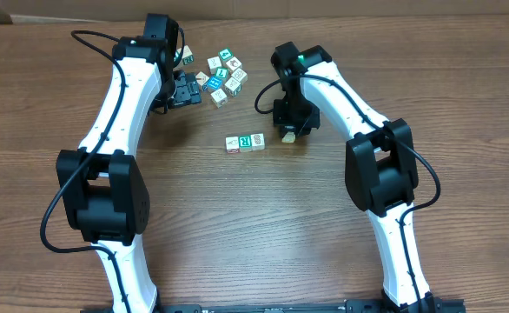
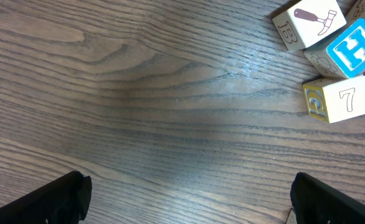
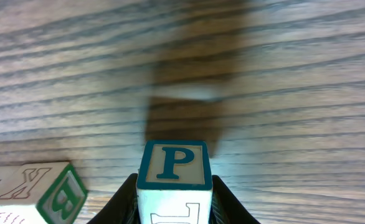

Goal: Form a horizontal line
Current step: 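Carry the 'P' block right of the pineapple block and lower it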

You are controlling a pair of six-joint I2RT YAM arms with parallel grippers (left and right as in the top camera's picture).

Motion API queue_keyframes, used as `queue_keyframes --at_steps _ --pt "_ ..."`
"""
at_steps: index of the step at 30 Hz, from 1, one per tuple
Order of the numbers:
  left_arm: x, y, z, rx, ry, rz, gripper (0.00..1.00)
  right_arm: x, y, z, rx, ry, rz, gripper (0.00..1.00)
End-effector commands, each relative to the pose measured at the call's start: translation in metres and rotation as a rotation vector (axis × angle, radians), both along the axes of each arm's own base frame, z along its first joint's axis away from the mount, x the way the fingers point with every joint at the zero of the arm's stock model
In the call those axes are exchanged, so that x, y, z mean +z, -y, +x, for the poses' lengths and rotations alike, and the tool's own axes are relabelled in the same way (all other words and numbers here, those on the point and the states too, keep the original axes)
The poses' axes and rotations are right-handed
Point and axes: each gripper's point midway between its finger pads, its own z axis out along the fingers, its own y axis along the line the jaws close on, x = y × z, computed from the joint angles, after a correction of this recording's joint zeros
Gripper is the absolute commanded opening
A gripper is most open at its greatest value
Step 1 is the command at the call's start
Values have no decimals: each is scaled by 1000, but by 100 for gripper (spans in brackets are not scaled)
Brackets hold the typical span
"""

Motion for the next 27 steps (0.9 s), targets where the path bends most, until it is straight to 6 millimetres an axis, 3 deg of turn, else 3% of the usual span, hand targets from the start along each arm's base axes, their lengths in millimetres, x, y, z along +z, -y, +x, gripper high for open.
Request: queue_keyframes --at_steps 1,18,27 --pt "13 -3 4 5 34 5 100 -5 -10 -6 17 -14 12 25" --pt "13 -3 4 5 35 5 100 -5 -11 -3 16 -5 17 27" --pt "13 -3 4 5 34 5 100 -5 -11 -5 17 -10 14 46"
